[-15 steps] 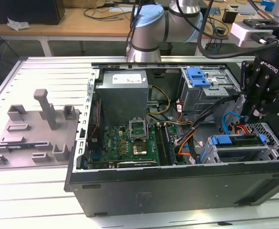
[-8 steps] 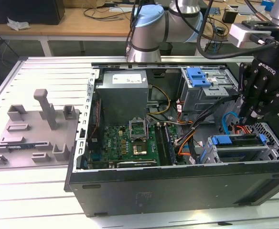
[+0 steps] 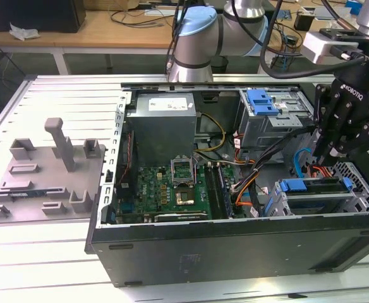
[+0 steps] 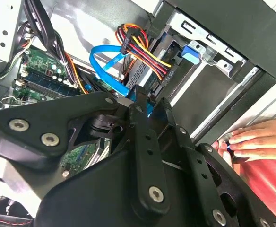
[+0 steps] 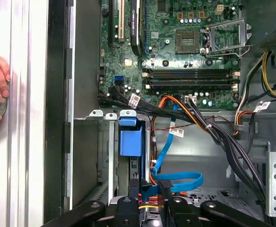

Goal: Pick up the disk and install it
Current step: 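Insert the second disk wire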

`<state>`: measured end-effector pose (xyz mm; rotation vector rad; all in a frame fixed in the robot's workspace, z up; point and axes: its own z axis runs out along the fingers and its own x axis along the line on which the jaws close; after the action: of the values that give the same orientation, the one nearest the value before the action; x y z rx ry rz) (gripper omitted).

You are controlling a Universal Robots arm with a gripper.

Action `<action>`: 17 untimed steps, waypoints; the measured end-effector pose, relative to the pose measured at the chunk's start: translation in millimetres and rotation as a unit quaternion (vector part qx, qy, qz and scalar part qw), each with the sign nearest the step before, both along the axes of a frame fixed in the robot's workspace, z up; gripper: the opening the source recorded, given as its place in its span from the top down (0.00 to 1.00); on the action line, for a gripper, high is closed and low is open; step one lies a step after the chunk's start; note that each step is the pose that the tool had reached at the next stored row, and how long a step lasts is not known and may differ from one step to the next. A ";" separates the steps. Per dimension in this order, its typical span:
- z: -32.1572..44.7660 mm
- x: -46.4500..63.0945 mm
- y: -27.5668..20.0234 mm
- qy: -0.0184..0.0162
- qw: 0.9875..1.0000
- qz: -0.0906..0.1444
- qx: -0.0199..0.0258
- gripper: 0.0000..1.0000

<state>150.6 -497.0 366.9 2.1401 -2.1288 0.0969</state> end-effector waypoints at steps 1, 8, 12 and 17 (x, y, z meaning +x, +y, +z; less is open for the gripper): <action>0.0 0.0 0.0 0.000 1.000 0.000 0.000 0.70; -0.2 0.0 0.0 0.000 1.000 0.000 0.000 0.84; -0.4 0.0 -1.3 0.000 1.000 0.000 0.003 0.84; -0.2 0.1 -8.8 0.000 1.000 0.000 0.020 0.84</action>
<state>150.6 -505.8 366.7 2.1606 -2.1491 0.0556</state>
